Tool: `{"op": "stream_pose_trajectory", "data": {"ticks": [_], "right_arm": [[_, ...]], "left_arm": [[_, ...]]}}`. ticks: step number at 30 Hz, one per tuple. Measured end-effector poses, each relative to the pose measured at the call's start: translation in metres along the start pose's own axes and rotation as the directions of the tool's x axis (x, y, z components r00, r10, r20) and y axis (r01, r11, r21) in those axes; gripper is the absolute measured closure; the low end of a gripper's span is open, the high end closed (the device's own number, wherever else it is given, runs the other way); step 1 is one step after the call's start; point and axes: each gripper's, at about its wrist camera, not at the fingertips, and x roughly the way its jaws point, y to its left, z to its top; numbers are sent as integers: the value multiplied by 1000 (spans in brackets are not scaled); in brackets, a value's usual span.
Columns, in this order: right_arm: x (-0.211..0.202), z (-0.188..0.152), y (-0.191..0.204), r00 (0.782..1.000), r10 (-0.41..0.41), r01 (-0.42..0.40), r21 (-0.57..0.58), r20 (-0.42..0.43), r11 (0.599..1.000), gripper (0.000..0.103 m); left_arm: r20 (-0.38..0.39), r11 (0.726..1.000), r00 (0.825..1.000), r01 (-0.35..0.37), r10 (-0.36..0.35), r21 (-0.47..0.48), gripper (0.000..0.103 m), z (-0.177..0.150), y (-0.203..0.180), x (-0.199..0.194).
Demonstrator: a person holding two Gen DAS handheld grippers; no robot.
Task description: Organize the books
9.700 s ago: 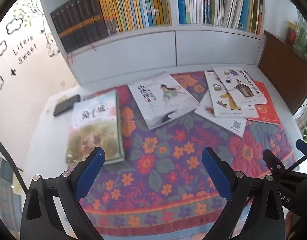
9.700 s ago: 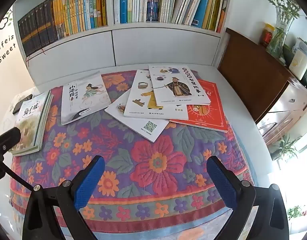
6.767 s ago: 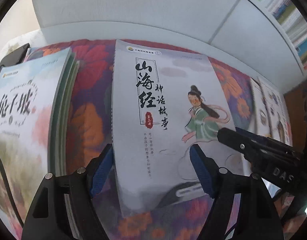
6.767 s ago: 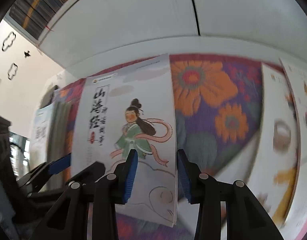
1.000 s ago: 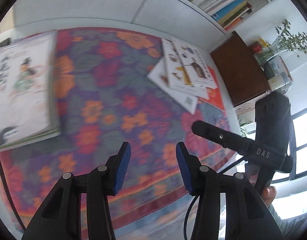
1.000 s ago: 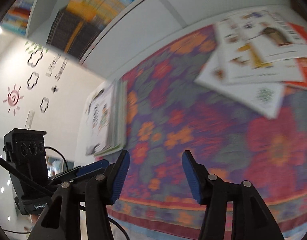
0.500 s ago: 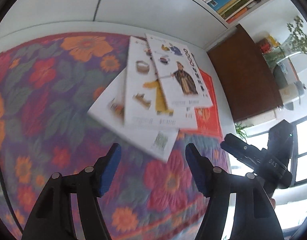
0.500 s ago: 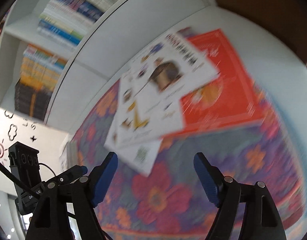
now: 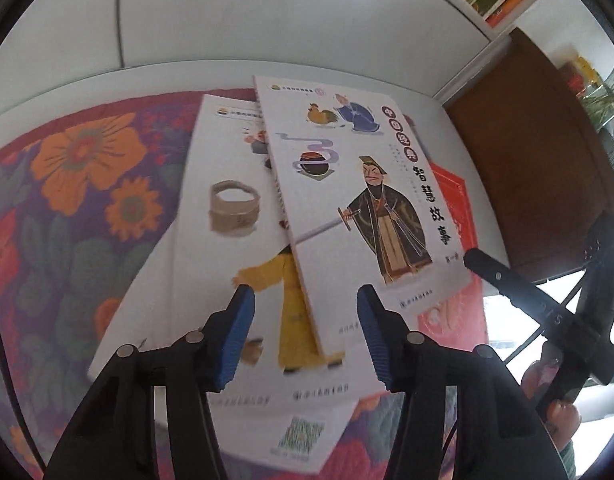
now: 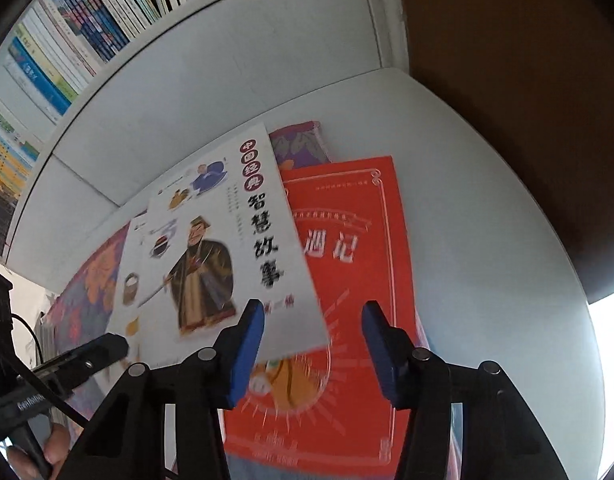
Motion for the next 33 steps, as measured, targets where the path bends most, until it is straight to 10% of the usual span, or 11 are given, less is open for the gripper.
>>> {"op": "stream_pose_trajectory", "data": {"ticks": [15,33], "right_arm": [[8,-10,16,990,115,-119,-46,-78,992,56],[-57,-234,95,892,167,-314,-308,-421,898,46]], "left_arm": [[-6,997,999,33,-33,64,52,-18,-7,-10],[-70,991,998,-7,-3,-135,58,-247,84,-112]]}}
